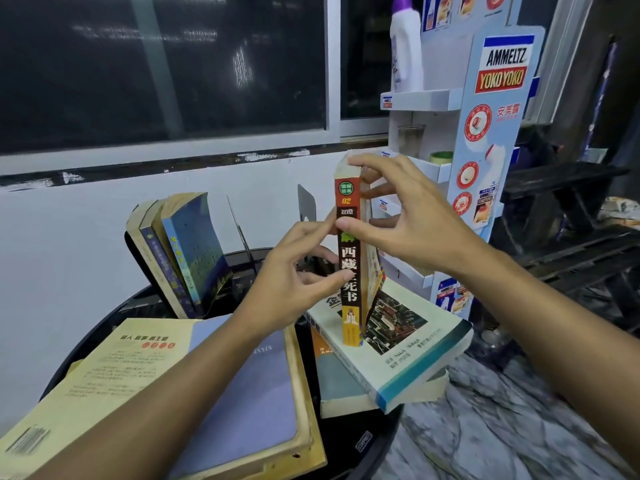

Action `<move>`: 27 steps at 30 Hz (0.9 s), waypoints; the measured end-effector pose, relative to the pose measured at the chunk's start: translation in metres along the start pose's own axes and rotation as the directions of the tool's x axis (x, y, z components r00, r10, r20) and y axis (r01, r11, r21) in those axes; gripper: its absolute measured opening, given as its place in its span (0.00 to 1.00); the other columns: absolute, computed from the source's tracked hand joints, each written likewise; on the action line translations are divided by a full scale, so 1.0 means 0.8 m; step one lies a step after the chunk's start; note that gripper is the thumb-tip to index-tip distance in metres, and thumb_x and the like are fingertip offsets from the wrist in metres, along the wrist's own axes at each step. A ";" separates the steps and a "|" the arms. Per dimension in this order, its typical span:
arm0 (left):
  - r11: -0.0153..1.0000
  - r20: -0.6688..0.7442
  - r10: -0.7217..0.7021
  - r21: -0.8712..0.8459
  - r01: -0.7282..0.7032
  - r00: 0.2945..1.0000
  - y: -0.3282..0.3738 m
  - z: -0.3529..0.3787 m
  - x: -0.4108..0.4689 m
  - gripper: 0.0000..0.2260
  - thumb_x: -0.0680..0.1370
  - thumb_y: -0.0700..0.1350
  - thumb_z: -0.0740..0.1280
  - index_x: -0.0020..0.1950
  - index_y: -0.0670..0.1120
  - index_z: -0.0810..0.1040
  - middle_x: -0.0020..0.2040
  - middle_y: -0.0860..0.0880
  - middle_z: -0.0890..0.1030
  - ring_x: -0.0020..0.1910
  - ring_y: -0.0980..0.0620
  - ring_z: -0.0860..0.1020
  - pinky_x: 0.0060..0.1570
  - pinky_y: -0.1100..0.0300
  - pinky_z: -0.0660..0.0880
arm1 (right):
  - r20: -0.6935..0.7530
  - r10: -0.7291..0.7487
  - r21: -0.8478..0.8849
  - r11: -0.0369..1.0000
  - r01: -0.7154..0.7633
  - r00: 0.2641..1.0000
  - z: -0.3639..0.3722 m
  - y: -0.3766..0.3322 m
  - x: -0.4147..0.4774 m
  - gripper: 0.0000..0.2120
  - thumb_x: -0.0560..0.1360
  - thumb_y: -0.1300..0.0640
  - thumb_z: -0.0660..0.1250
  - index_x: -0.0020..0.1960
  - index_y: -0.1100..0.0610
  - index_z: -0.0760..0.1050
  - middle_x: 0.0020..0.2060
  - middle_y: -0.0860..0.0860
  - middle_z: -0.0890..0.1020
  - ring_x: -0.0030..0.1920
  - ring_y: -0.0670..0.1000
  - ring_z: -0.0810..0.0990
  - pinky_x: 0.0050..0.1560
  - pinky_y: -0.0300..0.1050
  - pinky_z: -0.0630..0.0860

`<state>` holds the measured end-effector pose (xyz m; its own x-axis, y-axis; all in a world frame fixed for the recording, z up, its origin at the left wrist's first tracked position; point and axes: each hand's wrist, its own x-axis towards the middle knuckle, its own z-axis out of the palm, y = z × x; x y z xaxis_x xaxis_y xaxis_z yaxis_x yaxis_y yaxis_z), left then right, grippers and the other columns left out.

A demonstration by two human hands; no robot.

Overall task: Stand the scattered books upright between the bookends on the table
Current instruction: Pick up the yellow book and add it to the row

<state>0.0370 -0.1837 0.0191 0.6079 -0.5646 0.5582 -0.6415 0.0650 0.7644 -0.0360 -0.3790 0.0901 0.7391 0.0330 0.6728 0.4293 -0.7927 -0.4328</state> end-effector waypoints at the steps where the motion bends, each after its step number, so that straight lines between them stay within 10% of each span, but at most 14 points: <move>1: 1.000 0.007 0.003 0.003 -0.003 1.000 0.000 0.005 -0.002 0.35 0.75 0.41 0.76 0.79 0.54 0.67 0.63 0.52 0.73 0.56 0.52 0.79 0.48 0.56 0.83 | 0.007 -0.002 0.008 1.000 0.002 1.000 -0.005 0.000 -0.003 0.33 0.71 0.36 0.72 0.73 0.41 0.66 0.63 0.45 0.72 0.62 0.43 0.77 0.51 0.45 0.84; 18: 0.995 -0.187 -0.016 0.098 0.035 0.982 0.010 0.097 -0.001 0.37 0.74 0.56 0.76 0.80 0.57 0.63 0.67 0.61 0.71 0.67 0.62 0.72 0.59 0.57 0.80 | -0.119 0.085 -0.158 0.982 -0.103 0.989 -0.037 -0.014 -0.019 0.24 0.76 0.45 0.72 0.69 0.48 0.69 0.54 0.41 0.77 0.47 0.27 0.74 0.43 0.16 0.66; 27: 0.988 -0.120 -0.040 0.140 0.057 0.992 -0.002 0.085 -0.003 0.37 0.74 0.58 0.74 0.80 0.57 0.63 0.67 0.61 0.71 0.63 0.61 0.74 0.53 0.70 0.78 | -0.192 0.094 -0.293 0.945 -0.148 0.977 -0.027 -0.022 -0.015 0.24 0.79 0.52 0.70 0.73 0.54 0.72 0.62 0.52 0.82 0.53 0.44 0.80 0.39 0.14 0.63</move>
<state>0.0050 -0.2386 -0.0053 0.6851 -0.4637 0.5618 -0.6650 -0.0832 0.7422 -0.0638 -0.3788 0.1027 0.6626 -0.1591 0.7319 0.1442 -0.9318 -0.3331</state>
